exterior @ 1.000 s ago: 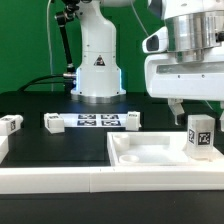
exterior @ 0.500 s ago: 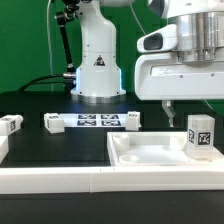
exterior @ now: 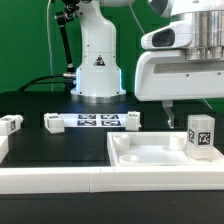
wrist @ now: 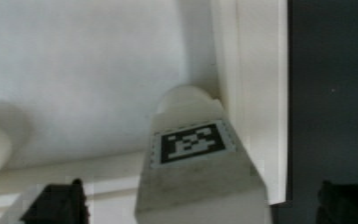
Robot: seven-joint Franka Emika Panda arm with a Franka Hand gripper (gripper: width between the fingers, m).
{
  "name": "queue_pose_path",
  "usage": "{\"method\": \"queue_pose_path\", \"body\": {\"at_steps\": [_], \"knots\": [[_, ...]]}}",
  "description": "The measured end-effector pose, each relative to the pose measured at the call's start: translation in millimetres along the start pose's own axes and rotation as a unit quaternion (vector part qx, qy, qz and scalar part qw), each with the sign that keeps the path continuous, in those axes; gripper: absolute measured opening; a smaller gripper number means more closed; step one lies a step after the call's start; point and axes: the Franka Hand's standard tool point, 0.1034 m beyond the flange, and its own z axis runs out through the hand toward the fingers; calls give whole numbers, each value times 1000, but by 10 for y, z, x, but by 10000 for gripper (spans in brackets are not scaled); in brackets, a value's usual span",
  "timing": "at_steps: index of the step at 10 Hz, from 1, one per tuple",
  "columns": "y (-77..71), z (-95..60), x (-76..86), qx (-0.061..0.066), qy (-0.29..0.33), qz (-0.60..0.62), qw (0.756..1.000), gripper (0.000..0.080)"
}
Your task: Assemble square table
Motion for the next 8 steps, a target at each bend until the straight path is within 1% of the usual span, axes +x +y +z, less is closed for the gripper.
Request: {"method": "queue_pose_path", "body": {"at_steps": [1, 2, 3, 4, 5, 8], "knots": [[4, -5, 7, 0, 1, -24, 1000, 649], [3, -4, 7, 0, 1, -21, 1000, 521], [3, -4, 7, 0, 1, -21, 1000, 521], [4, -4, 8, 0, 1, -21, 1000, 376], [4, -4, 8, 0, 1, -21, 1000, 290], [3, -4, 8, 1, 1, -4, 1000, 290]]}}
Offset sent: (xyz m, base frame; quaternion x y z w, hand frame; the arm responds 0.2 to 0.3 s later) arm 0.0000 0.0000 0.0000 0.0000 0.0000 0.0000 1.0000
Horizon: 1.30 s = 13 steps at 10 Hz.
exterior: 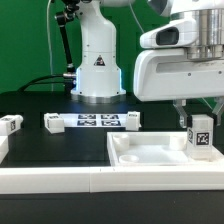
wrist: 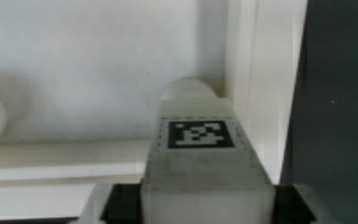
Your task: Assemble square table
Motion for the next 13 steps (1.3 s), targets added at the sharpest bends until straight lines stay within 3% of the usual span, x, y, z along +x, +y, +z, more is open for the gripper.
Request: {"method": "queue_pose_path", "body": {"at_steps": [3, 5, 8, 9, 10, 12, 13], "knots": [[23, 4, -16, 14, 14, 170, 985, 290], [21, 8, -15, 17, 18, 253, 967, 290], [23, 12, -20, 22, 15, 414, 910, 290], [-6, 17, -29, 22, 13, 489, 872, 291], [-17, 17, -32, 22, 12, 514, 858, 291], [-41, 17, -39, 28, 5, 602, 798, 291], [-39, 17, -38, 29, 5, 613, 790, 291]]}}
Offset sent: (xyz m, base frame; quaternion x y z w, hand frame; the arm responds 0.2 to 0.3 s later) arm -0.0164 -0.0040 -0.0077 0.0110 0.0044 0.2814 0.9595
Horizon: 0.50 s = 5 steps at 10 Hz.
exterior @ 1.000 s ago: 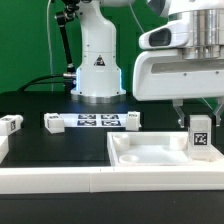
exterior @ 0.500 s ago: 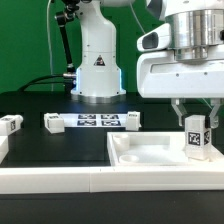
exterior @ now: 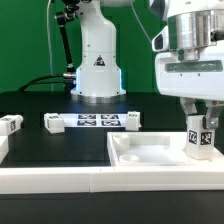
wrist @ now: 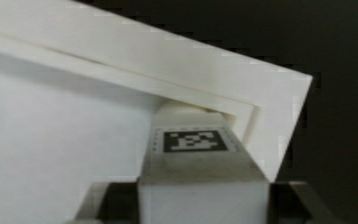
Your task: Assemble square table
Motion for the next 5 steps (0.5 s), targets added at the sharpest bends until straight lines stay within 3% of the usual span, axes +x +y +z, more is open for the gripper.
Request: {"method": "queue_pose_path", "body": {"at_steps": [5], "knots": [[2, 13, -5, 3, -12, 143, 990, 291]]}}
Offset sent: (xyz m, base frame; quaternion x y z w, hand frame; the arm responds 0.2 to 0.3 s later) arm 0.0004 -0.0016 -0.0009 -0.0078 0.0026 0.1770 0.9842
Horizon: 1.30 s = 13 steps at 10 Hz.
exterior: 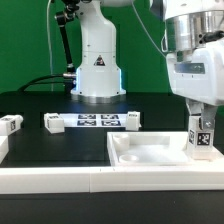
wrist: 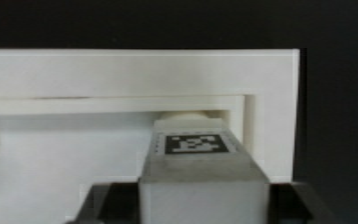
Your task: Assemble square table
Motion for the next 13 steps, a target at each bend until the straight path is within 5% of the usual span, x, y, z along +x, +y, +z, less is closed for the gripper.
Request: {"method": "queue_pose_path", "body": {"at_steps": [3, 4, 5, 6, 12, 13], "knots": [[6, 5, -1, -2, -1, -32, 999, 292], [14, 7, 4, -4, -2, -46, 999, 512], [14, 6, 4, -5, -2, -70, 998, 512], [14, 6, 7, -5, -1, -137, 991, 619], [16, 10, 4, -6, 0, -391, 920, 649], [38, 14, 5, -17, 4, -438, 899, 649]]}}
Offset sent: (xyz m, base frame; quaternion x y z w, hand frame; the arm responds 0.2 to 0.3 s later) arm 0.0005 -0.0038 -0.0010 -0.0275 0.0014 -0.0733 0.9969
